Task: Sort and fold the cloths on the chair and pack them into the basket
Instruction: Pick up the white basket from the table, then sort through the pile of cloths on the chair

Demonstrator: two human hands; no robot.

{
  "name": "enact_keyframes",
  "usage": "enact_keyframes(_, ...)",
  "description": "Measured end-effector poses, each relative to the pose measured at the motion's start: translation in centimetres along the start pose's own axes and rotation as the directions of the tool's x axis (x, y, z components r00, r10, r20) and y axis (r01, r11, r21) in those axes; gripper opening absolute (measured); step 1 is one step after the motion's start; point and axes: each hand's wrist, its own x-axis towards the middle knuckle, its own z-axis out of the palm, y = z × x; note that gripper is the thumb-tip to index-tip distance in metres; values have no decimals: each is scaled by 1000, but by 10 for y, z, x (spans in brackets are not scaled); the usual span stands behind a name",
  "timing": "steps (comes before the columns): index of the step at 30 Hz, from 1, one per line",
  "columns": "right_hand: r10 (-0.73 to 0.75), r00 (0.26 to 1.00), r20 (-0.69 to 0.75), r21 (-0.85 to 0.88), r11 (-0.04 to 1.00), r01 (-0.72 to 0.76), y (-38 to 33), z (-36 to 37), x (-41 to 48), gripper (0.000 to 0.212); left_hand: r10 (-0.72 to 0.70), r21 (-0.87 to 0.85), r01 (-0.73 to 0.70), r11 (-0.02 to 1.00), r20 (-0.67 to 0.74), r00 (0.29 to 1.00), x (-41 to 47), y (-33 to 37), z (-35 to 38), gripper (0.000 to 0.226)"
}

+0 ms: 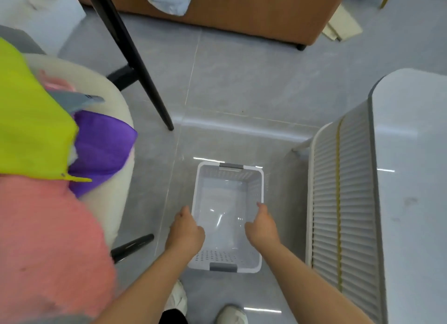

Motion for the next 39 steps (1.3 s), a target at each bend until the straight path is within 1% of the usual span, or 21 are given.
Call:
enact_keyframes(3, -144, 990, 3, -6, 990, 144, -53, -21, -55, 58, 180, -15, -181, 983, -26, 983, -52, 19, -58, 39)
enact_keyframes(5, -264, 964, -19, -4, 964, 264, -90, -38, -92, 57, 282, -19, -285, 958, -86, 955, -86, 27, -104, 30)
enact_keyframes(7, -356, 934, -24, -3, 934, 357, -128, -56, -130, 56, 361, -44, -377, 925, -199, 911, -121, 30, -153, 22)
enact_keyframes(9, -438, 898, -37, -4, 899, 439, -162, -68, -165, 55, 430, -48, -466, 883, -313, 847, -153, 29, -202, 17)
enact_keyframes(10, -476, 878, -43, -5, 879, 476, -178, -70, -180, 55, 452, -46, -497, 867, -348, 821, -166, 26, -225, 16)
enact_keyframes(12, -541, 840, -37, -15, 841, 541, -210, -67, -210, 56, 481, -22, -533, 846, -400, 780, -188, 15, -270, 16)
enact_keyframes(16, -643, 765, -43, -22, 766, 643, -273, -36, -253, 55, 601, 141, -608, 781, -437, 670, -196, -18, -351, 19)
enact_keyframes(19, -677, 732, -69, -39, 735, 677, -311, -2, -277, 56, 673, 261, -633, 729, -444, 592, -178, -48, -403, 23)
enact_keyframes(20, -686, 723, -79, -58, 727, 684, -323, 10, -283, 57, 693, 308, -628, 715, -433, 577, -170, -57, -417, 24)
enact_keyframes(22, -678, 730, -89, -87, 735, 672, -348, 33, -293, 57, 724, 389, -611, 689, -396, 565, -151, -80, -445, 33)
enact_keyframes(23, -672, 735, -93, -110, 740, 663, -359, 43, -296, 56, 738, 427, -601, 675, -367, 567, -142, -90, -455, 39)
enact_keyframes(26, -663, 744, -79, -174, 744, 645, -378, 67, -304, 56, 763, 550, -564, 616, -239, 600, -124, -111, -473, 53)
enact_keyframes(28, -672, 737, -72, -244, 728, 640, -382, 82, -304, 54, 755, 609, -537, 583, -163, 635, -114, -123, -473, 60)
enact_keyframes(29, -692, 718, -76, -292, 704, 647, -384, 87, -301, 54, 743, 618, -524, 586, -153, 651, -109, -127, -470, 63)
enact_keyframes(31, -720, 690, -79, -369, 664, 651, -383, 102, -285, 57, 740, 608, -522, 598, -169, 651, -90, -135, -459, 65)
enact_keyframes(33, -710, 700, -80, -426, 659, 619, -375, 125, -268, 58, 757, 604, -535, 590, -185, 626, -68, -146, -442, 64)
enact_keyframes(35, -709, 685, -169, -459, 671, 582, -363, 148, -252, 66, 793, 616, -552, 562, -211, 572, -49, -154, -428, 62)
enact_keyframes(37, -722, 628, -291, -463, 680, 569, -354, 166, -236, 63, 820, 618, -569, 542, -241, 519, -36, -157, -421, 61)
enact_keyframes(39, -745, 562, -359, -467, 665, 583, -350, 174, -226, 58, 837, 615, -581, 533, -286, 466, -27, -161, -416, 61)
